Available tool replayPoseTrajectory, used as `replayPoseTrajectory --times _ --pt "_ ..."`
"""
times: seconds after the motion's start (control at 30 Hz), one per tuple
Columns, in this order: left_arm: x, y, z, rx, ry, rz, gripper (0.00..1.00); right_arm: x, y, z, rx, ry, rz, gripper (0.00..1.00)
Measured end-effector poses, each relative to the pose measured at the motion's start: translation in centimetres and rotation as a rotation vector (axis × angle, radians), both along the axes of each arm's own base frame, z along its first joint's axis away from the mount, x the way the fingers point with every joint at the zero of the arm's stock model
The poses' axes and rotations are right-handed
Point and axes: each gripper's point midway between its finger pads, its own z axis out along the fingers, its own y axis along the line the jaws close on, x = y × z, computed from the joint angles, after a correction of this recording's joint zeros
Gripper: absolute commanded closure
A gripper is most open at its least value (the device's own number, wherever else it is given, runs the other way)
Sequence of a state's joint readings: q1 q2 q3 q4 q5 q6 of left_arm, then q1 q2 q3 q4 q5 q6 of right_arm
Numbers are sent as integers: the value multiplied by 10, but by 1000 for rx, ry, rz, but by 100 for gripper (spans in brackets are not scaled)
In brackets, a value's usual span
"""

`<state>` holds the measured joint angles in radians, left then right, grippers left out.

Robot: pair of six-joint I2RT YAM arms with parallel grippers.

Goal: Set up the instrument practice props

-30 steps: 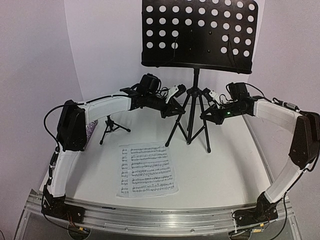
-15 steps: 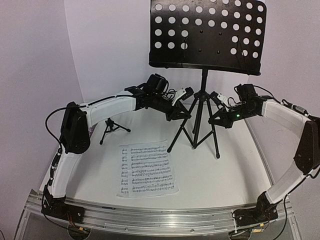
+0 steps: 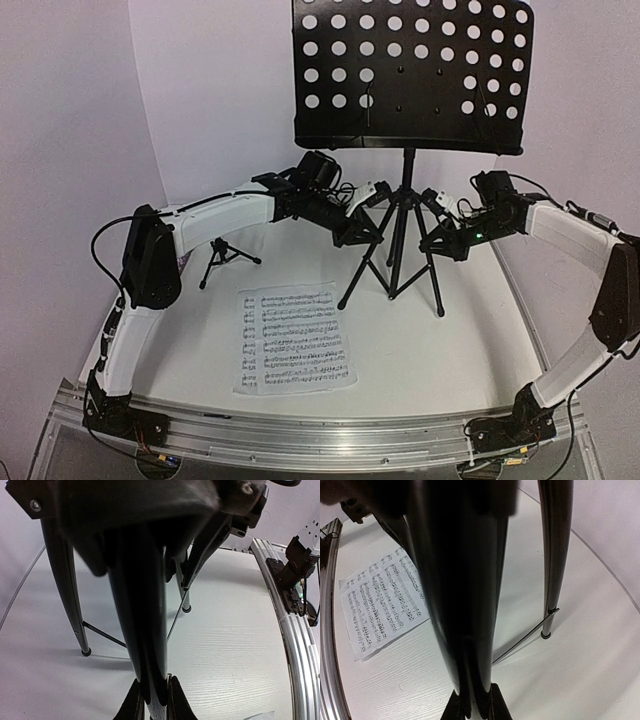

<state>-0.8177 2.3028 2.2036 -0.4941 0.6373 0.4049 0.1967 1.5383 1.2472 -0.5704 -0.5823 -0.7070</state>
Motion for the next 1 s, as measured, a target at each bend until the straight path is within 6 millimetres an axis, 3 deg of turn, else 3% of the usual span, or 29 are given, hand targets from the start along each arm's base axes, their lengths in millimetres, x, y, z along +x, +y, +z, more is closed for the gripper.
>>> replayPoseTrajectory --times 0.67,0.83,1.0 --pt "-22 -11 -7 8 7 -54 100 -25 -15 -13 42 19 18 100" --pt "-22 -16 -8 -47 -3 -67 100 -23 -18 -14 72 7 -3 100" --pt "-21 -17 -9 -103 -17 -76 84 -22 -18 -13 76 10 -11 100"
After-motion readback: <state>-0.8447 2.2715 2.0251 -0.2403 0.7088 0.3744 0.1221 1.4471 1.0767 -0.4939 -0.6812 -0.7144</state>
